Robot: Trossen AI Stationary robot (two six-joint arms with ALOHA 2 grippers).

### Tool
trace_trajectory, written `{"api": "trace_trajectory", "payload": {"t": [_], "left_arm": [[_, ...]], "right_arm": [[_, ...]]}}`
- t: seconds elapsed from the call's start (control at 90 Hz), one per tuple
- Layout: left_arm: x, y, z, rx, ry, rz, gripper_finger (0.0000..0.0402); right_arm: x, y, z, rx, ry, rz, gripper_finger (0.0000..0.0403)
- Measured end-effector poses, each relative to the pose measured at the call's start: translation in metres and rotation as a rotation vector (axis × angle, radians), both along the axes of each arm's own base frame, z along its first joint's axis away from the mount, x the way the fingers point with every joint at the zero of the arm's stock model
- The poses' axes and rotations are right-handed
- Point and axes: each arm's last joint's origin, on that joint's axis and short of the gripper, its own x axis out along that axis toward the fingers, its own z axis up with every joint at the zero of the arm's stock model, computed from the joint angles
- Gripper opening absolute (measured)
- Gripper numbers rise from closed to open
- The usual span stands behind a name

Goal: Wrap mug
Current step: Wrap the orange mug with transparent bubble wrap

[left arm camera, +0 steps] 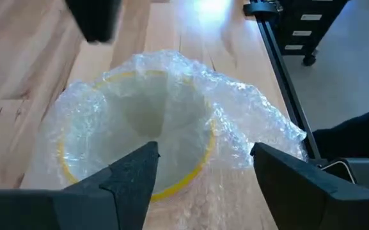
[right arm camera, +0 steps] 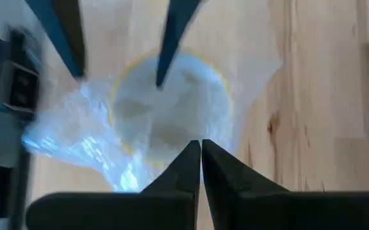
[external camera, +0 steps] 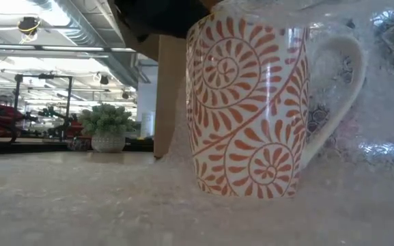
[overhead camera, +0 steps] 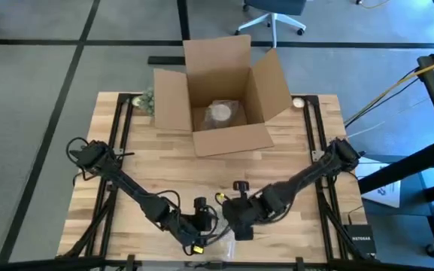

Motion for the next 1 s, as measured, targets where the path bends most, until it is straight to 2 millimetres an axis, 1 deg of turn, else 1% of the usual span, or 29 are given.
{"api": "trace_trajectory", "payload": {"t": [0.122, 0.189, 0.267, 0.411, 0.467, 0.522, 0.667, 0.756, 0.856, 1.0], "left_arm": [[-0.003, 0.002, 0.009, -0.024, 0.004, -0.013, 0.0239], [-0.007, 0.003, 0.018, -0.056, 0.016, -0.039, 0.0239], [-0.015, 0.008, 0.029, -0.075, 0.045, -0.019, 0.0239], [-0.036, 0.019, 0.053, -0.123, 0.111, 0.039, 0.0239], [-0.049, 0.022, 0.06, -0.158, 0.171, 0.064, 0.0239], [-0.063, 0.024, 0.062, -0.173, 0.253, 0.09, 0.0239], [-0.096, 0.025, 0.051, -0.177, 0.527, 0.198, 0.0239], [-0.117, 0.02, 0.036, -0.181, 0.683, 0.251, 0.0239], [-0.141, 0.01, 0.017, -0.208, 0.795, 0.278, 0.0239], [-0.166, -0.001, -0.004, -0.265, 0.866, 0.305, 0.0239]], "right_arm": [[-0.006, 0.005, -0.018, -0.033, -0.026, -0.037, 0.0003], [-0.007, 0.009, -0.021, -0.036, -0.043, -0.032, 0.0003], [-0.008, 0.01, -0.024, -0.04, -0.049, -0.029, 0.0003], [-0.012, 0.011, -0.025, -0.05, -0.03, -0.024, 0.0003], [-0.016, 0.013, -0.025, -0.056, -0.01, -0.018, 0.0003], [-0.022, 0.017, -0.025, -0.061, 0.002, -0.018, 0.0003], [-0.042, 0.033, -0.015, -0.027, 0.005, -0.026, 0.0003], [-0.056, 0.045, -0.016, -0.036, -0.011, -0.052, 0.0003], [-0.071, 0.055, -0.031, -0.059, -0.055, -0.092, 0.0003], [-0.082, 0.063, -0.062, 0.027, -0.095, -0.136, 0.0001]]}}
